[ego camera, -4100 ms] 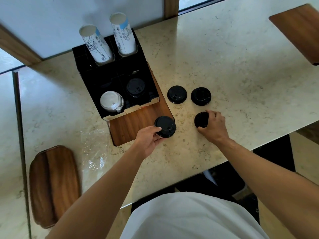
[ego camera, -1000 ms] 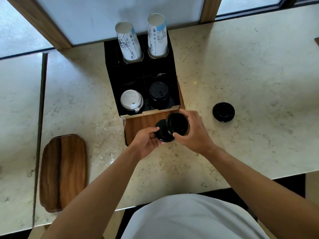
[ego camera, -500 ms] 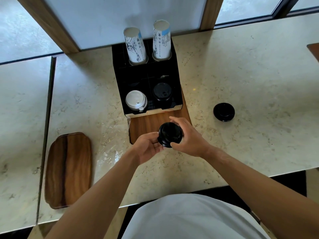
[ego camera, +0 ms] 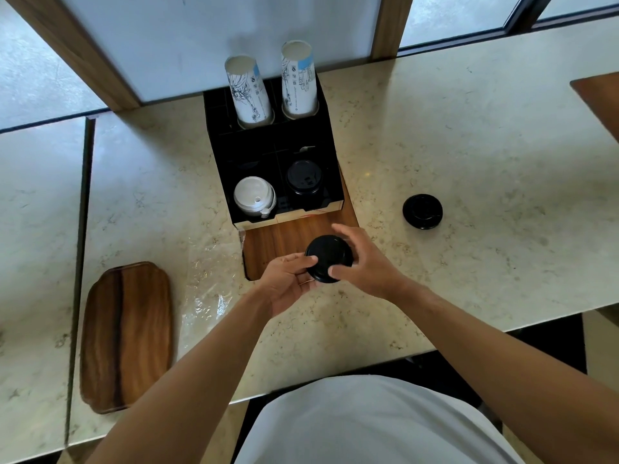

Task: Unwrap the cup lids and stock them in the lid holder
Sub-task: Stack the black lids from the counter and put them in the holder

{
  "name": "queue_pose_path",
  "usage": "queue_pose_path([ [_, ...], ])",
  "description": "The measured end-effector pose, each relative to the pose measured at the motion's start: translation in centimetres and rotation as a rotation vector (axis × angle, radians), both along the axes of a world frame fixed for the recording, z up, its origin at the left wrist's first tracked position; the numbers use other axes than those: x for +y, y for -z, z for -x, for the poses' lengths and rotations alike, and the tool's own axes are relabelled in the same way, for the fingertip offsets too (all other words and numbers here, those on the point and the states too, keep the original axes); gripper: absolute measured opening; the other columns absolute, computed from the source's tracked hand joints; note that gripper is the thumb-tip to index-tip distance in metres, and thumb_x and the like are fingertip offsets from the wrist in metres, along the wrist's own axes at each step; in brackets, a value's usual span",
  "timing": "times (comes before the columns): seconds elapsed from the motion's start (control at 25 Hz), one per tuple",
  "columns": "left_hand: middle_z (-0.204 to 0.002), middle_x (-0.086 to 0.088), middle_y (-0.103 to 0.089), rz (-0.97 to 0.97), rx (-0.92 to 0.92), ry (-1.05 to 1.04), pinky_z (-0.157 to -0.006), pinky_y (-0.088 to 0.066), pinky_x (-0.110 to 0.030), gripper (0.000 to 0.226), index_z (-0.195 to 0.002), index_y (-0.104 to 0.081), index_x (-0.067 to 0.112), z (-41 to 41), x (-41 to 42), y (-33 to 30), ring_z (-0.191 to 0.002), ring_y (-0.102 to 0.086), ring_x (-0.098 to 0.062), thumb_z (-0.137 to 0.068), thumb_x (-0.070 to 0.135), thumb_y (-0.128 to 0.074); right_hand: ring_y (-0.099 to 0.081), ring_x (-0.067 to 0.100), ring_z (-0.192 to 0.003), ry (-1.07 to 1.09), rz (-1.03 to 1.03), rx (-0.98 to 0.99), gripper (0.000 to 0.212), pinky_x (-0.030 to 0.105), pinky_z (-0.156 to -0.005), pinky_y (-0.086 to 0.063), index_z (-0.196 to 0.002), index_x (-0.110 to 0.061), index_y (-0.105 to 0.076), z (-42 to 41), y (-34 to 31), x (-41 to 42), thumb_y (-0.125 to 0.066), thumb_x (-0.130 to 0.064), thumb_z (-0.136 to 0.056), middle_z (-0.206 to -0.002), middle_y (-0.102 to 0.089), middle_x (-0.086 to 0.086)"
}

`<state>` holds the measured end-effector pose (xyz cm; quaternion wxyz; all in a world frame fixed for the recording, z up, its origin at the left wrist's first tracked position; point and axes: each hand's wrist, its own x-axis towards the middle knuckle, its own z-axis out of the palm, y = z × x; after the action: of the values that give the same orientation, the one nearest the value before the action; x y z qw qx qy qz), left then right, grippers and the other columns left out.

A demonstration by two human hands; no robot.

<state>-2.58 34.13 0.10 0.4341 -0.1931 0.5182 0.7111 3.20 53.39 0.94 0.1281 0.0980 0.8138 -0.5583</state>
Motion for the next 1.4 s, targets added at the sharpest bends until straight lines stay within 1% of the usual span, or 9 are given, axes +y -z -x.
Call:
queue_pose_path([
  [0.16, -0.121, -0.026, -0.070, -0.028, 0.001, 0.012, -0.084, -0.061, -0.037, 0.034, -0.125, -0.065, -0.004, 0.0, 0.1, -0.1, -0.099, -0.070, -0.032, -0.092, 0.003, -0.067, -0.064, 0.023, -0.118, 0.337, 0.270, -0.211, 0.048, 0.037, -0.097, -0.058, -0.144, -0.016, -0.051, 0.4, 0.3, 0.6, -0.064, -0.027, -0.099, -0.130, -0.062, 0.004],
  [0.36, -0.119, -0.024, -0.073, -0.015, -0.002, 0.049, -0.094, -0.059, -0.042, 0.032, -0.125, -0.065, -0.001, 0.1, -0.1, 0.0, -0.111, -0.071, -0.037, -0.093, 0.002, -0.068, -0.072, 0.033, -0.108, 0.397, 0.349, -0.208, 0.031, 0.048, -0.094, -0.060, -0.129, -0.001, -0.065, 0.2, 0.3, 1.2, -0.063, -0.013, -0.101, -0.119, -0.071, 0.020],
  [0.56, -0.115, -0.023, -0.074, -0.021, -0.019, 0.043, -0.080, -0.062, -0.036, 0.031, -0.125, -0.063, -0.001, 0.3, 0.8, -0.3, -0.105, -0.073, -0.035, -0.095, 0.005, -0.065, -0.070, 0.036, -0.111, 0.412, 0.359, -0.204, 0.030, 0.050, -0.096, -0.059, -0.127, 0.002, -0.065, 0.4, 0.0, 1.7, -0.062, -0.010, -0.101, -0.121, -0.070, 0.022],
  [0.8, -0.116, -0.023, -0.074, -0.018, -0.019, 0.072, -0.086, -0.061, -0.037, 0.026, -0.124, -0.064, 0.001, 0.7, 2.4, -0.2, -0.106, -0.070, -0.033, -0.100, 0.010, -0.058, -0.073, 0.029, -0.106, 0.418, 0.421, -0.271, 0.024, 0.038, -0.090, -0.062, -0.121, -0.005, -0.068, 0.8, 0.8, 3.6, -0.061, -0.016, -0.102, -0.115, -0.074, 0.015],
  [0.92, -0.115, -0.020, -0.075, 0.012, -0.010, 0.104, -0.084, -0.059, -0.036, 0.025, -0.123, -0.065, 0.003, 0.8, 3.1, 0.0, -0.106, -0.071, -0.030, -0.101, 0.010, -0.057, -0.074, 0.028, -0.099, 0.458, 0.256, -0.283, 0.023, 0.037, -0.085, -0.062, -0.120, -0.009, -0.068, 1.1, 1.3, 5.7, -0.061, -0.022, -0.101, -0.108, -0.074, 0.010],
  [1.04, -0.113, -0.018, -0.076, 0.031, -0.044, 0.100, -0.090, -0.056, -0.038, 0.025, -0.123, -0.066, 0.003, 1.2, 4.0, 0.5, -0.105, -0.071, -0.029, -0.100, 0.010, -0.058, -0.070, 0.020, -0.089, 0.555, -0.080, -0.204, 0.023, 0.025, -0.075, -0.054, -0.119, -0.012, -0.068, 1.5, 2.1, 8.9, -0.062, -0.016, -0.098, -0.110, -0.072, 0.004],
  [1.16, -0.111, -0.019, -0.076, 0.041, -0.069, 0.078, -0.099, -0.053, -0.042, 0.023, -0.119, -0.069, 0.003, 1.6, 4.9, 1.0, -0.101, -0.070, -0.028, -0.099, 0.008, -0.059, -0.062, 0.023, -0.107, 0.598, -0.383, -0.115, 0.032, 0.022, -0.092, -0.047, -0.120, -0.012, -0.069, 2.2, 3.1, 12.3, -0.065, -0.006, -0.088, -0.121, -0.063, 0.010],
  [1.28, -0.112, -0.020, -0.076, 0.047, -0.078, 0.066, -0.096, -0.055, -0.041, 0.023, -0.119, -0.068, 0.002, 1.8, 5.7, 1.3, -0.099, -0.072, -0.028, -0.099, 0.008, -0.059, -0.043, 0.035, -0.126, 0.595, -0.525, -0.102, 0.054, 0.036, -0.110, -0.041, -0.129, -0.013, -0.061, 3.0, 3.8, 14.7, -0.067, 0.000, -0.077, -0.135, -0.045, 0.015],
  [1.4, -0.113, -0.020, -0.076, 0.066, -0.092, 0.054, -0.089, -0.059, -0.038, 0.022, -0.118, -0.068, 0.003, 1.9, 6.6, 1.7, -0.102, -0.073, -0.029, -0.098, 0.009, -0.059, -0.032, 0.039, -0.136, 0.390, -0.579, -0.143, 0.073, 0.046, -0.116, -0.037, -0.143, -0.017, -0.049, 3.6, 4.3, 16.5, -0.071, -0.005, -0.074, -0.150, -0.034, 0.012],
])
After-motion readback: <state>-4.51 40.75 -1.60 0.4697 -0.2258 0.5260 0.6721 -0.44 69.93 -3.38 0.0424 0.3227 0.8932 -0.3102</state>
